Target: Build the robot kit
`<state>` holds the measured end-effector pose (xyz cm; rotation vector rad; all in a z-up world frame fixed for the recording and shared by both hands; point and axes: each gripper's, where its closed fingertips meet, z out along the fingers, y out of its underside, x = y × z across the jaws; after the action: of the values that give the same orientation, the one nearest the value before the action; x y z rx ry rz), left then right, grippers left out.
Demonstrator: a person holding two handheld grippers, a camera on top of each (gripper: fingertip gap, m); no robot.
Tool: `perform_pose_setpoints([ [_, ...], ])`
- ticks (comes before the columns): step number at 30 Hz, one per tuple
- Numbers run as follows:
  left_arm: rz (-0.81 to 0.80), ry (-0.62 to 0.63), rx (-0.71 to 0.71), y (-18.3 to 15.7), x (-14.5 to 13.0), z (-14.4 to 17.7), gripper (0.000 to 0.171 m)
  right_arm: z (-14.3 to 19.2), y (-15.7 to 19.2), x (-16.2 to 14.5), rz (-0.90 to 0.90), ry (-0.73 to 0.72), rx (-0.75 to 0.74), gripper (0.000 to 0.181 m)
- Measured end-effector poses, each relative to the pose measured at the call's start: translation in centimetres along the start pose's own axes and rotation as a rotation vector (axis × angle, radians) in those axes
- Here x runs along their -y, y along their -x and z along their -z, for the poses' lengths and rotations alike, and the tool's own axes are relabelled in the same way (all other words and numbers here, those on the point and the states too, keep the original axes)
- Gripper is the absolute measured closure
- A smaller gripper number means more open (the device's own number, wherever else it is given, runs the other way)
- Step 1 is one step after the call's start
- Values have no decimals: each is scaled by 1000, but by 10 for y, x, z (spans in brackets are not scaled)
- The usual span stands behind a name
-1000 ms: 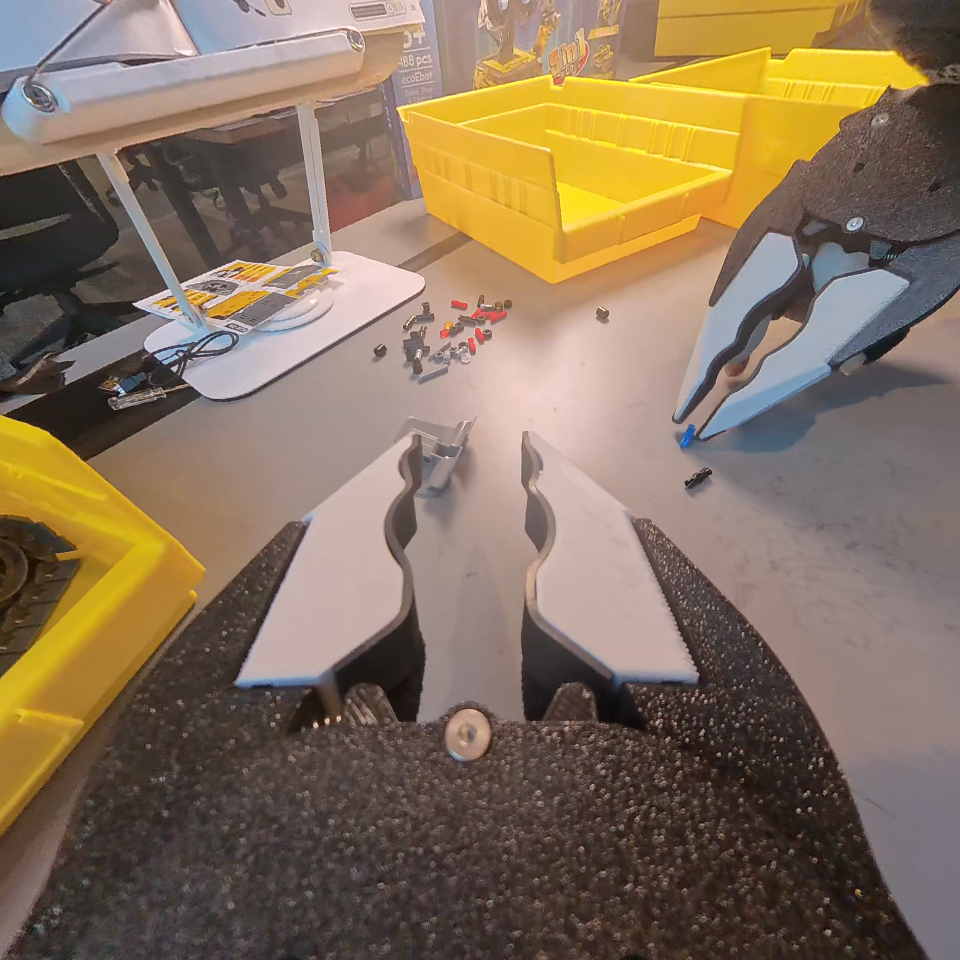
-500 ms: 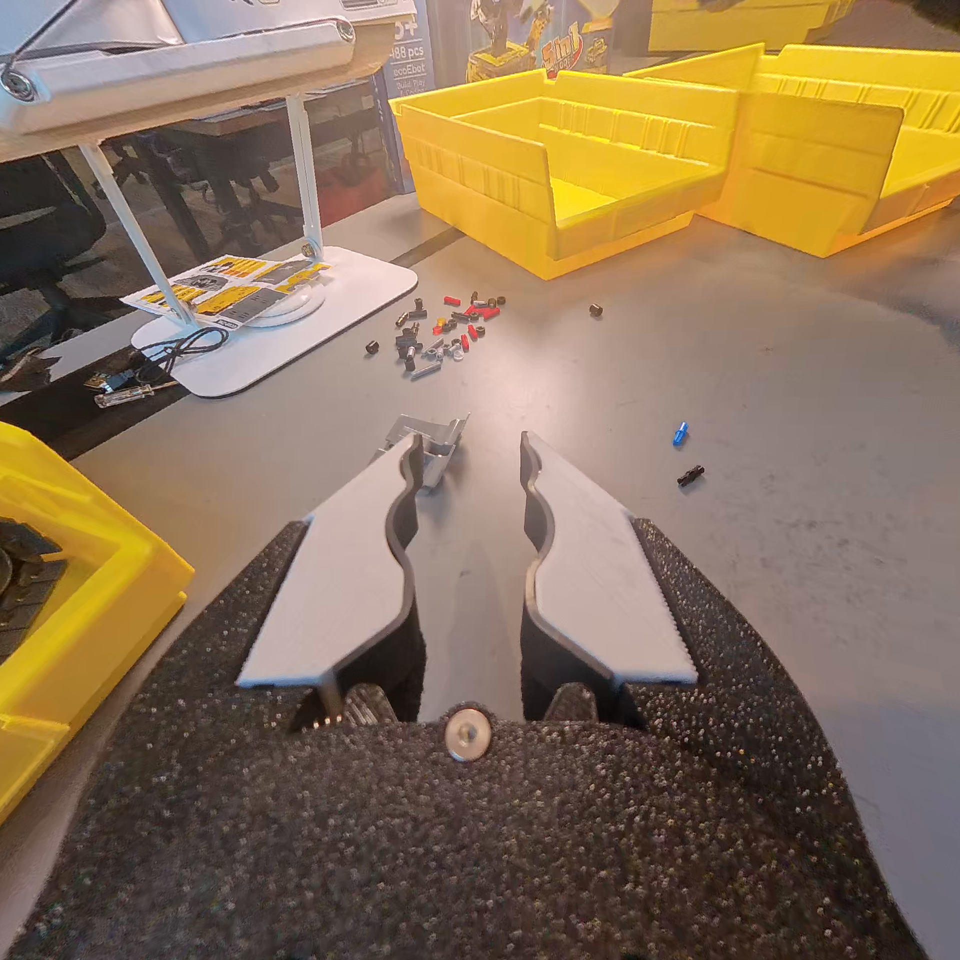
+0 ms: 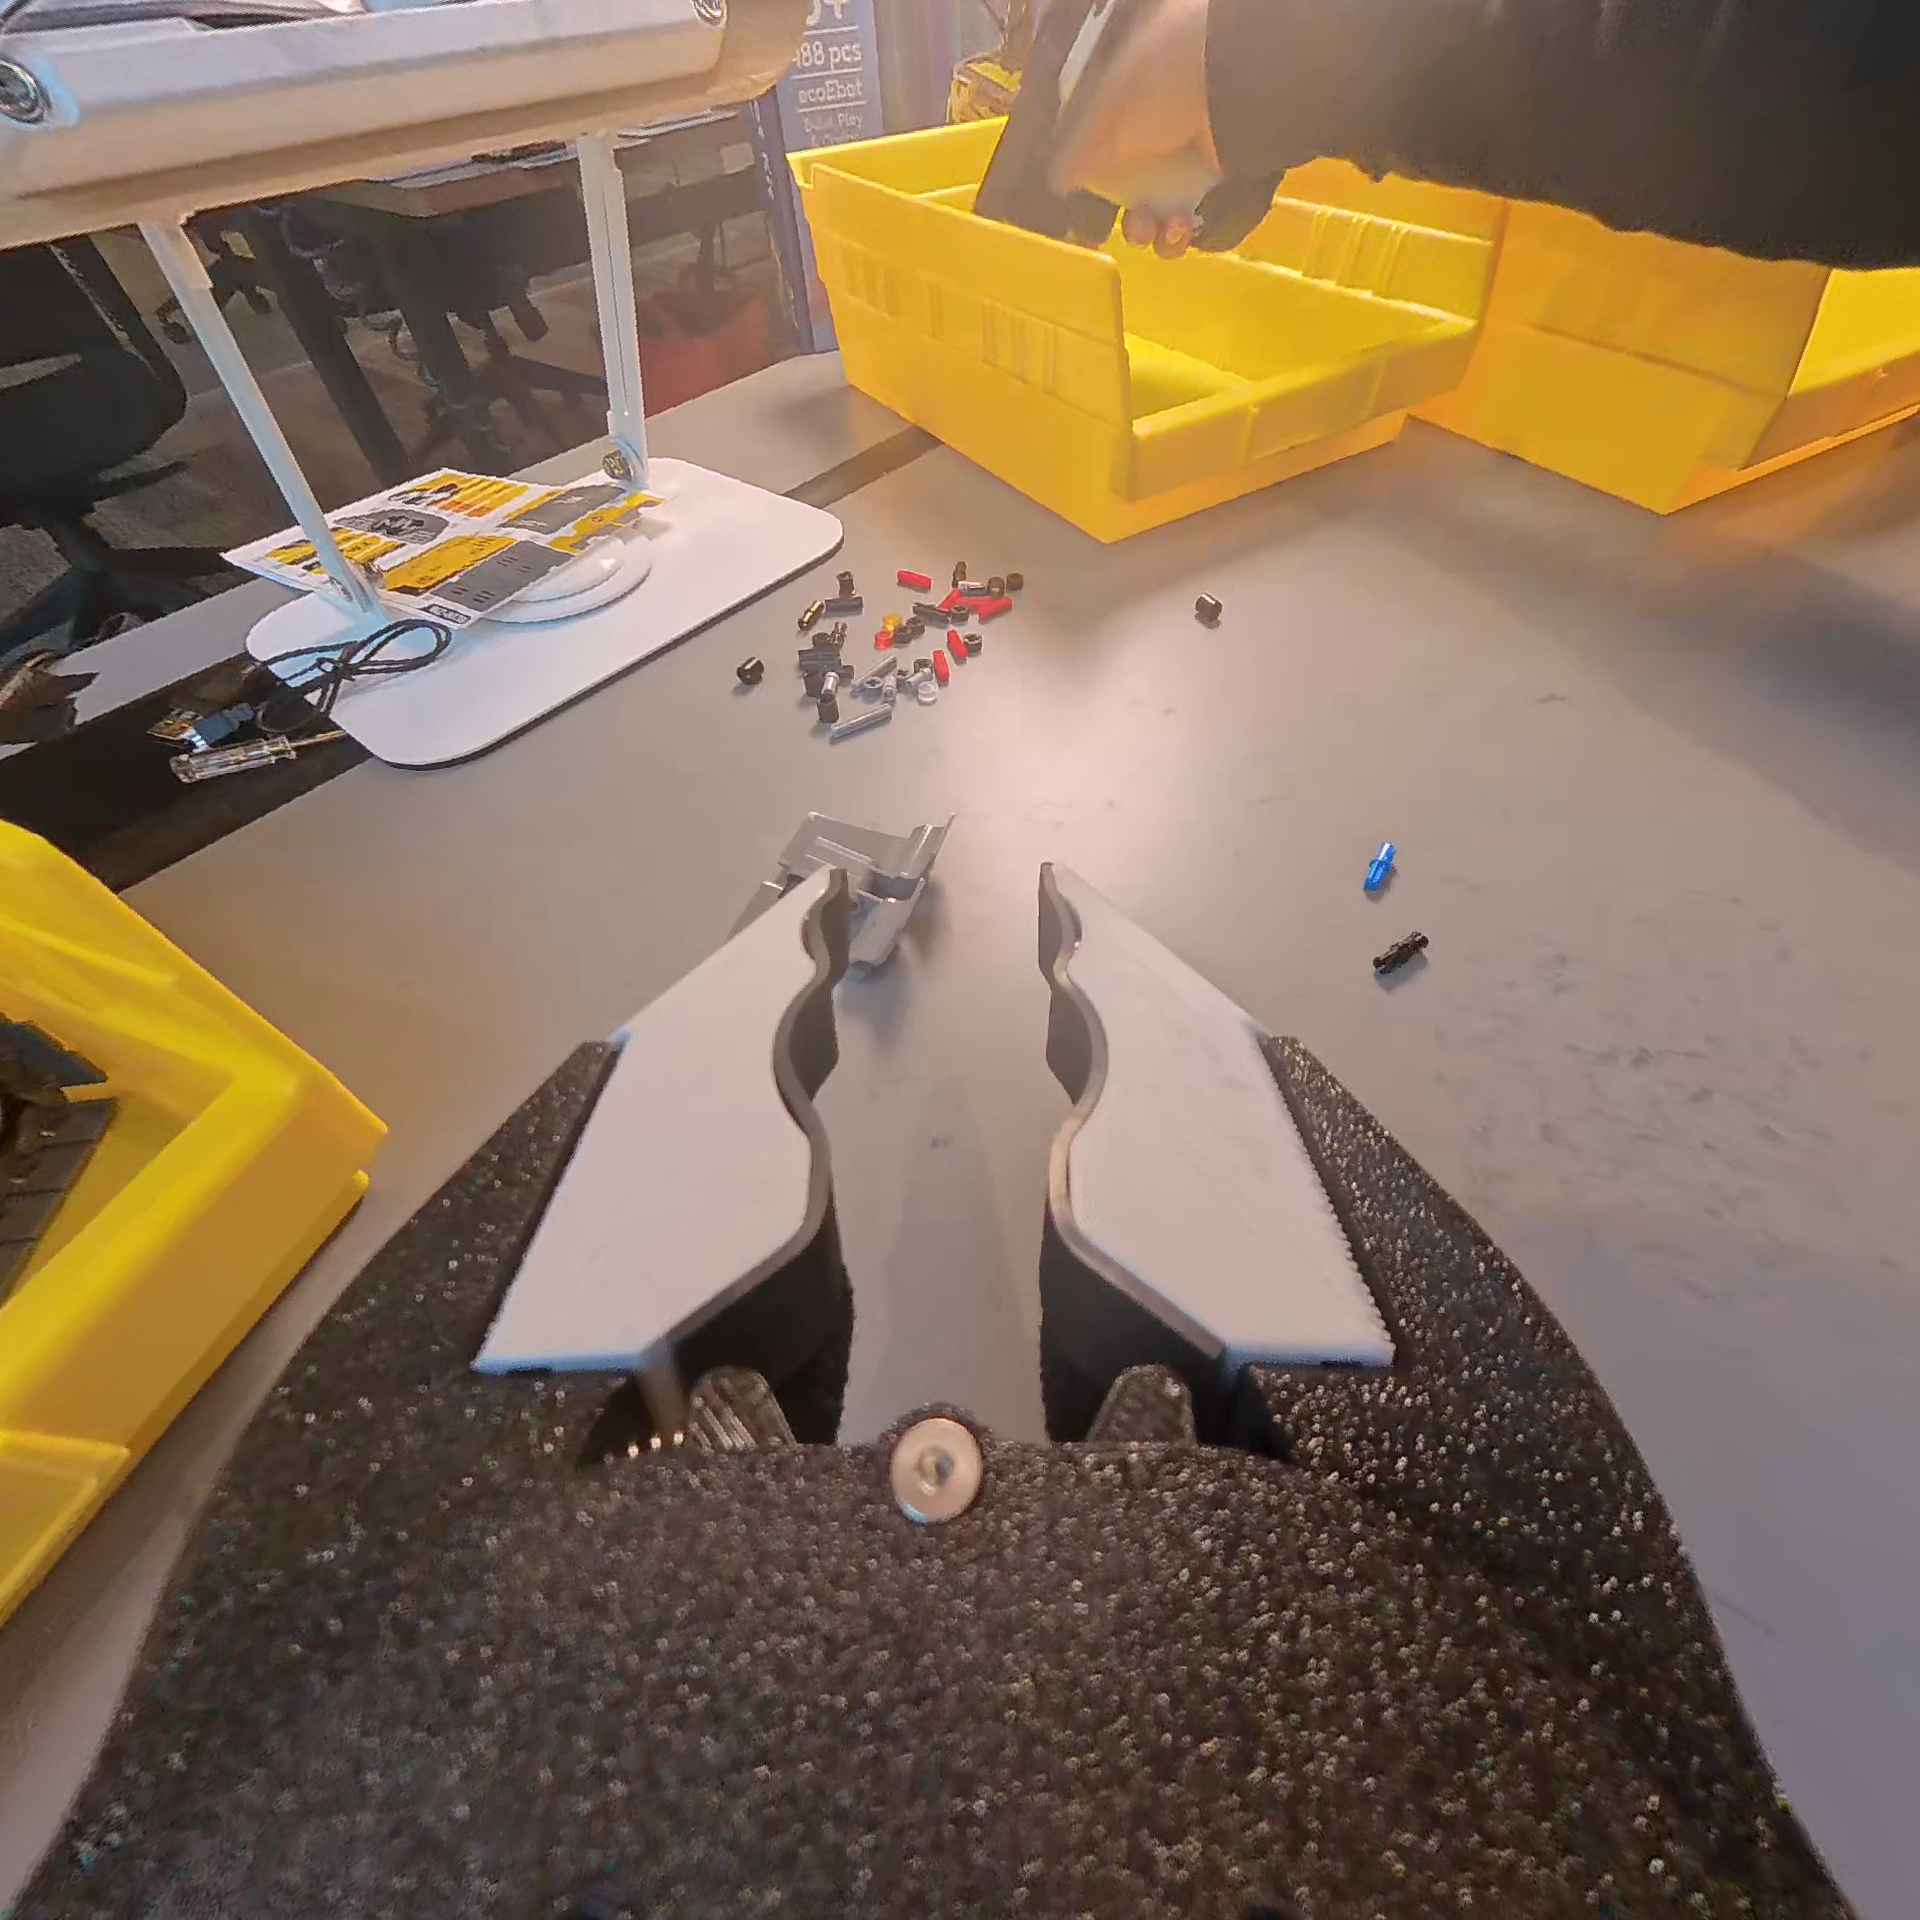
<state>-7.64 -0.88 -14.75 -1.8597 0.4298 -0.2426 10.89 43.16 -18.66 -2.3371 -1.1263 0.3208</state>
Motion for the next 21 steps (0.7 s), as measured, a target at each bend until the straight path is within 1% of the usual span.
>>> perform_pose_setpoints([
  [6,14,-3,0,2,0,0,136,-21,1,-4,-33,42,6,168],
  [9,17,-4,-2,2,0,0,136,-24,1,0,-49,22,13,172],
  [17,23,-6,-6,3,1,1,136,-26,0,4,-55,17,5,175],
  [21,23,-6,-8,2,1,1,136,-15,4,7,-22,0,8,175],
])
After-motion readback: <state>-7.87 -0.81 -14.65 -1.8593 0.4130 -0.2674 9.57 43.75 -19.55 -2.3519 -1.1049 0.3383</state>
